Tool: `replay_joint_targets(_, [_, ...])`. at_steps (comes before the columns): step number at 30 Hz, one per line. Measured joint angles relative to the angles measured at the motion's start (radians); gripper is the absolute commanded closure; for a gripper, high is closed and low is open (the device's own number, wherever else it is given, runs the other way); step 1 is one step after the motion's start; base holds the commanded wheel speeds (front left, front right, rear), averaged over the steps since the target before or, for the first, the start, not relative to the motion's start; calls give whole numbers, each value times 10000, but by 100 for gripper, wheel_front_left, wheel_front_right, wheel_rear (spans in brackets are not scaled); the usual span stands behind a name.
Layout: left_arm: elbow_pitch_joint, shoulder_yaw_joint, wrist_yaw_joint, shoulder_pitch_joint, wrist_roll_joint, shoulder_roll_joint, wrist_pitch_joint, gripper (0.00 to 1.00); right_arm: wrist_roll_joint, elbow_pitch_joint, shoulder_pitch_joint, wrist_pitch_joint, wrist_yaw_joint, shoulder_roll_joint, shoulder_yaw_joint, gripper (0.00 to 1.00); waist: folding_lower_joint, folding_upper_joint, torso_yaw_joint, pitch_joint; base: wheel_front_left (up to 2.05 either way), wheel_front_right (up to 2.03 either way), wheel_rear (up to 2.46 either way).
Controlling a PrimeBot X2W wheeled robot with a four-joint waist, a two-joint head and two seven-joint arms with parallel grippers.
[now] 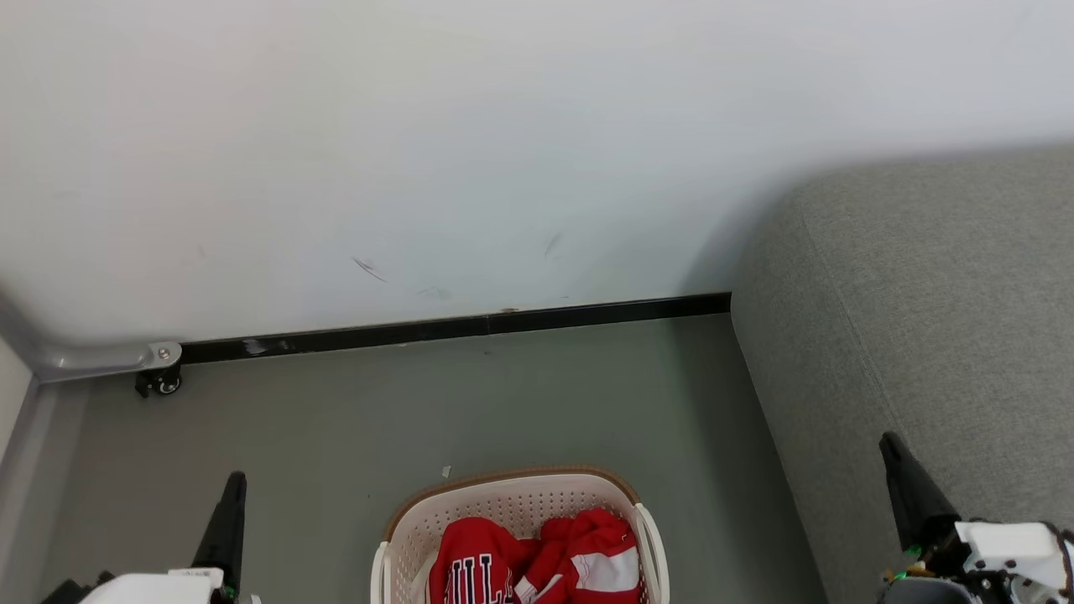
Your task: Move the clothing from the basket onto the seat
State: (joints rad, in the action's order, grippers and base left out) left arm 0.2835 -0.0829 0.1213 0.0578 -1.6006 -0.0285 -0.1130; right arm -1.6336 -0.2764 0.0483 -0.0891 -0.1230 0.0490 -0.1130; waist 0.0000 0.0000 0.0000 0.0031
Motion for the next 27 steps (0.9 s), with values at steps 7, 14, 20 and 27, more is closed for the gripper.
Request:
replay_joint_targets(7, [399,132,-42,-430,2,249,25,0,0,-374,-549,27,10,-228,81,0,0,0,-1,1,0,0,0])
replay_joint_targets(14, [276,332,-42,-430,151,232,336,0,207,-242,-547,293,10,-226,288,0,0,0,-2,1,0,0,0])
replay_joint_targets(20, [161,508,-42,-430,543,213,539,0,652,-215,-549,489,10,-224,422,0,3,0,2,-7,0,0,0])
replay_joint_targets(27, [52,656,-42,-430,1185,150,786,0,1256,-105,-549,692,10,-219,589,0,26,0,10,-23,0,0,0])
